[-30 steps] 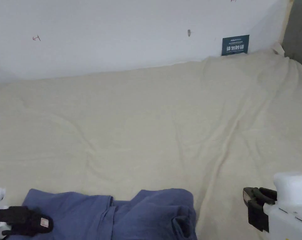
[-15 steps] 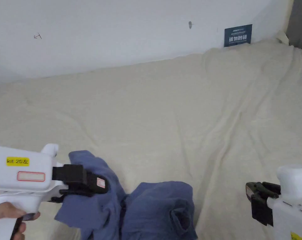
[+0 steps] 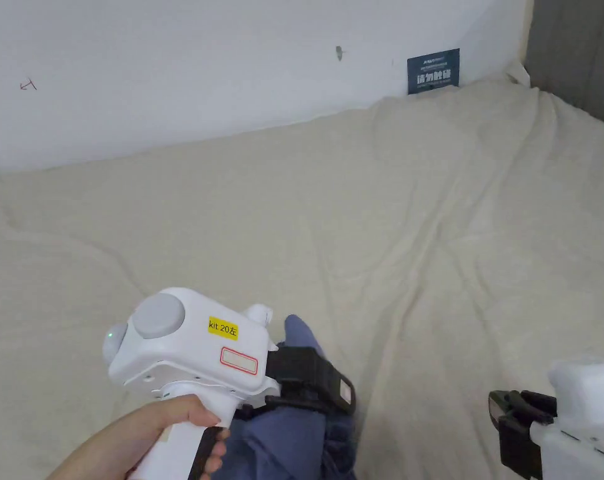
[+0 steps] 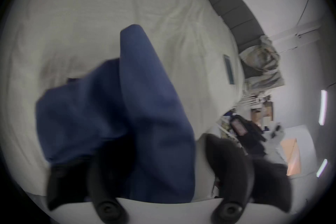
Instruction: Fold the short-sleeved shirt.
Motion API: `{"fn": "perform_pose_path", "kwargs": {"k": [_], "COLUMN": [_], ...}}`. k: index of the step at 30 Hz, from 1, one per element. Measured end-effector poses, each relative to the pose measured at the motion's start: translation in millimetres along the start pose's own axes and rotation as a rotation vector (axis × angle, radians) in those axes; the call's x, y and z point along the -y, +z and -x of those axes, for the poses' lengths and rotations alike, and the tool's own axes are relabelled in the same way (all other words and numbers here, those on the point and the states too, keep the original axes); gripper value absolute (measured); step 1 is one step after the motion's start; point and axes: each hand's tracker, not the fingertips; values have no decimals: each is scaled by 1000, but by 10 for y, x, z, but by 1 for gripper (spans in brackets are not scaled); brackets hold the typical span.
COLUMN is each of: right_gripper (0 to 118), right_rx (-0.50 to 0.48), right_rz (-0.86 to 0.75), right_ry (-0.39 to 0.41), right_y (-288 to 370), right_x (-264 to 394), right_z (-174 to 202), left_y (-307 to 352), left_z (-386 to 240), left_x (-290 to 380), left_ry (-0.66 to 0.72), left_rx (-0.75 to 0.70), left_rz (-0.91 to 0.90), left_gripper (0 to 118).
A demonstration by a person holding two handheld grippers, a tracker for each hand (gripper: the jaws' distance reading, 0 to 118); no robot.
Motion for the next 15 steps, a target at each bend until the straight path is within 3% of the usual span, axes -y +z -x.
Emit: {"fn": "perform_pose_path", "kwargs": {"k": [1, 2, 5, 9, 13, 15], "right_gripper": [0, 0, 0, 0, 0, 0], "right_rx": [-3, -12, -14, -4, -4, -8], "right_rz": [3, 9, 3, -3, -8, -7], "right_ry": [-22, -44, -71, -47, -29, -32], "right_y": [-3, -12, -23, -14, 7, -1], "right_x": [1, 1, -5, -29, -33, -23], "right_z": [-27, -60, -89, -57, -19, -26], "left_y": [12, 47, 212, 450, 599, 600], "left_z": [-31, -83, -302, -439, -283, -146], "left_x": [10, 32, 90, 154, 149, 143], "left_ry": [-1, 0, -89, -175, -167, -115], "left_rx": [48, 73, 87, 33, 37, -36], "left_rz": [9, 6, -27, -104, -140, -173], "left_gripper": [116, 118, 118, 118, 118, 108]}}
